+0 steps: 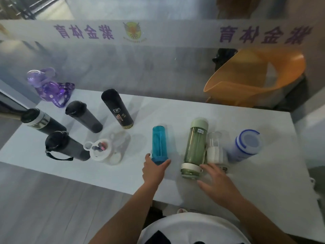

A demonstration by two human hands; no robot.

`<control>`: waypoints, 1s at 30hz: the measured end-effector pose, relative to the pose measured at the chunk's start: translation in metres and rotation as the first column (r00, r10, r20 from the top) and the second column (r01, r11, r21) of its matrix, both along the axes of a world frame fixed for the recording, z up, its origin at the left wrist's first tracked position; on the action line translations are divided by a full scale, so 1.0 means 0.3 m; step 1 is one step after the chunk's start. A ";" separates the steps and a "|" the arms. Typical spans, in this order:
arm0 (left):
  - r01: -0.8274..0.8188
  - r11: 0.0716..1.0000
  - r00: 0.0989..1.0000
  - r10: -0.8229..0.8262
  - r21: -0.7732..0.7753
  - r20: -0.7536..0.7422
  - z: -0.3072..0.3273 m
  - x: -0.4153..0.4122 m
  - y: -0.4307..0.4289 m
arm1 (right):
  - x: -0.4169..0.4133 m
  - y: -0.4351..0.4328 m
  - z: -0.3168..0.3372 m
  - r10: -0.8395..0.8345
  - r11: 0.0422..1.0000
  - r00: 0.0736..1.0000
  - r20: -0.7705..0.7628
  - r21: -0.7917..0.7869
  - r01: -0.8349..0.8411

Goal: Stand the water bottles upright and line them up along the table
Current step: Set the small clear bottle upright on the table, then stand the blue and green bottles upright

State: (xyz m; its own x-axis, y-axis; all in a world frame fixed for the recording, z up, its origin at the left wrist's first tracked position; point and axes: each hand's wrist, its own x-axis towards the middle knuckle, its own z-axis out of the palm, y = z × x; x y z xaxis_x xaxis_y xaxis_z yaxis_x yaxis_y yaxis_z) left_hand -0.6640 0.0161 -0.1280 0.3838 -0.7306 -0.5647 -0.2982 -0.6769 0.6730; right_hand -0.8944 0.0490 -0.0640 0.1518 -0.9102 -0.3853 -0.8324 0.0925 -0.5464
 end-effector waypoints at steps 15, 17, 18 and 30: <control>0.099 0.971 0.931 -0.013 -0.218 0.364 0.298 0.171 -0.101 | 0.058 0.017 0.006 0.046 0.998 0.984 0.170 -0.056 -0.037; 0.172 0.966 0.901 -0.075 -0.192 0.427 0.349 0.205 -0.144 | 0.069 0.023 0.010 0.049 0.998 0.980 0.191 -0.051 -0.040; 0.210 0.962 0.881 -0.109 -0.173 0.461 0.368 0.219 -0.164 | 0.070 0.027 0.011 0.053 0.998 0.980 0.193 -0.046 -0.045; 0.307 0.942 0.852 -0.208 -0.137 0.481 0.360 0.276 -0.190 | 0.030 0.083 0.009 -0.008 1.000 0.987 0.159 -0.012 0.011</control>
